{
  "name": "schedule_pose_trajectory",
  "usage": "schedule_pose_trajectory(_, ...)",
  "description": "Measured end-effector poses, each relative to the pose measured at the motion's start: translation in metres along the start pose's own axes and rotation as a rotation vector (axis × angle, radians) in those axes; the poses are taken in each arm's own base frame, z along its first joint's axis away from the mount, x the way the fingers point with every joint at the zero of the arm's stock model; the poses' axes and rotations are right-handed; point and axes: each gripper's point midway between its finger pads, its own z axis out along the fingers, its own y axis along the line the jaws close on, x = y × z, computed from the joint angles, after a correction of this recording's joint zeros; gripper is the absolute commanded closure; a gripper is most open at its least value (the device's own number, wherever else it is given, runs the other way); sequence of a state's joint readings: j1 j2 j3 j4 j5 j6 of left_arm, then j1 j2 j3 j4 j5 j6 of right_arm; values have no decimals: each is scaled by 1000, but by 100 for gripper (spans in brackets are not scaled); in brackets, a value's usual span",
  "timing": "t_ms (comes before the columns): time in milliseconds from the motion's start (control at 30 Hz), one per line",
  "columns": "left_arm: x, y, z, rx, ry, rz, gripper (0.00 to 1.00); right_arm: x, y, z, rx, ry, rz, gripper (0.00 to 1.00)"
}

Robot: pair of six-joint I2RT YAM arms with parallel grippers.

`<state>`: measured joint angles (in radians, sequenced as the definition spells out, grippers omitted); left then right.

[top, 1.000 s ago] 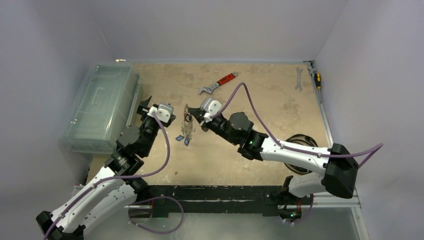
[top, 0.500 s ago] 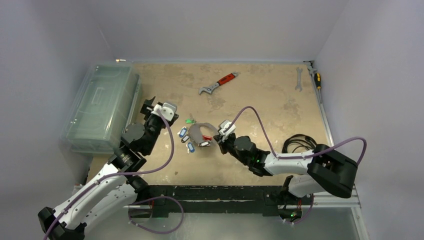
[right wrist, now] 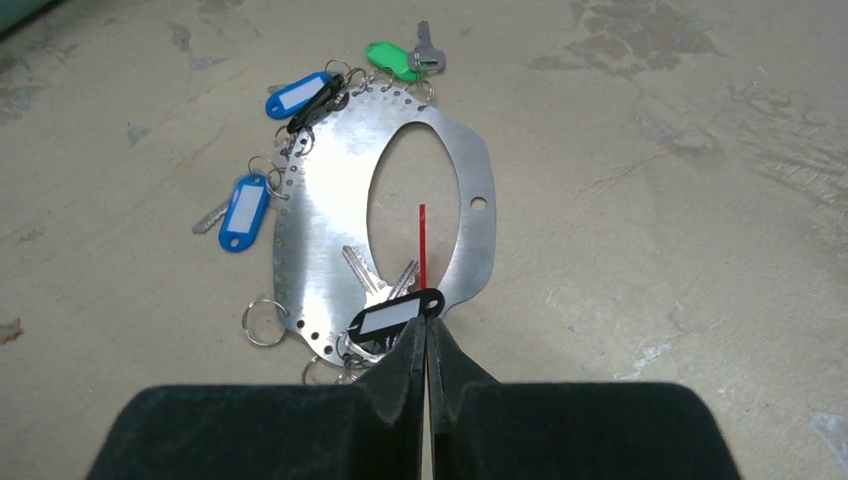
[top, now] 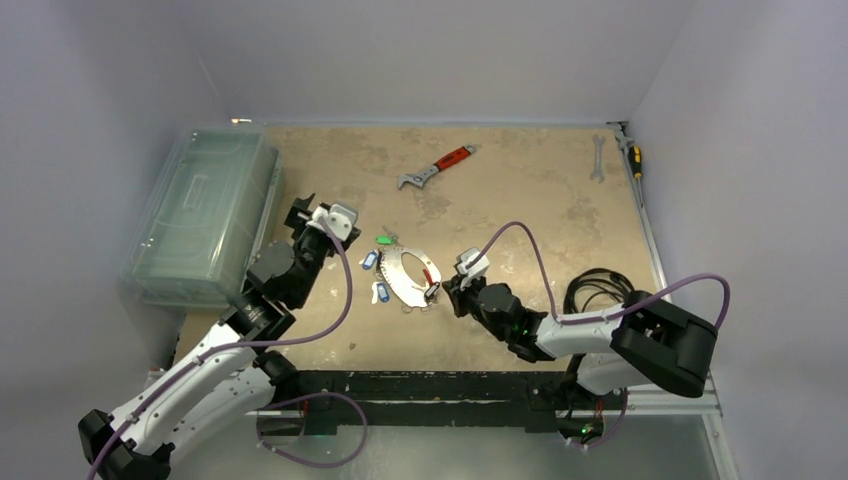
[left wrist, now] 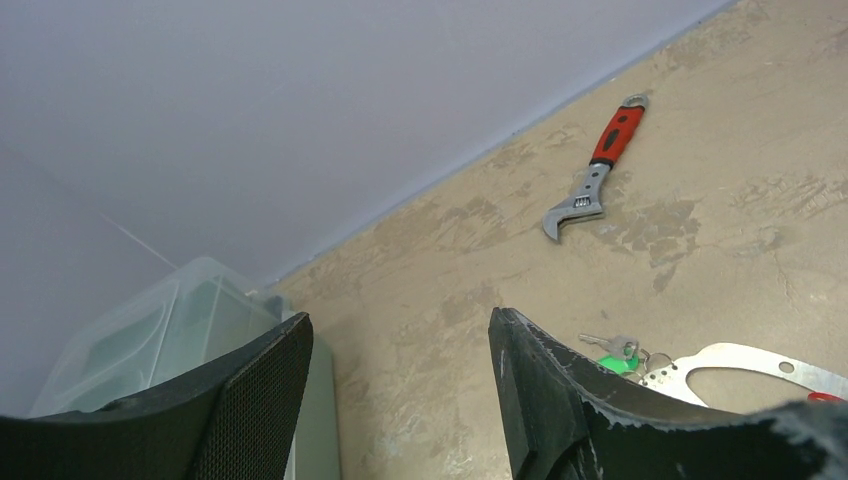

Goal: Put the keys on the keyring

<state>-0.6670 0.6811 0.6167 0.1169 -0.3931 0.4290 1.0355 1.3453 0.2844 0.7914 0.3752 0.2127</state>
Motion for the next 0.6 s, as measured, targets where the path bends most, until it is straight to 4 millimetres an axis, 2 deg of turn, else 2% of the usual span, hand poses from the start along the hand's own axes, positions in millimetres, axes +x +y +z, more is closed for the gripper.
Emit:
schedule_pose_trajectory(100, 2, -2, 1, 5, 5, 3, 36, 2, 1, 0, -3, 6, 23, 63)
schedule_pose_trajectory(167, 3, -2, 2, 8, 11, 5, 36, 2, 3, 0, -6, 18, 40, 53)
schedule_pose_trajectory(433, 5, -5, 3, 19, 14, 7, 36, -14, 21, 17, -12, 46, 134, 51)
schedule_pose_trajectory(600, 4, -6, 3, 24, 12, 6, 36, 4, 23, 33, 29, 136, 149, 57)
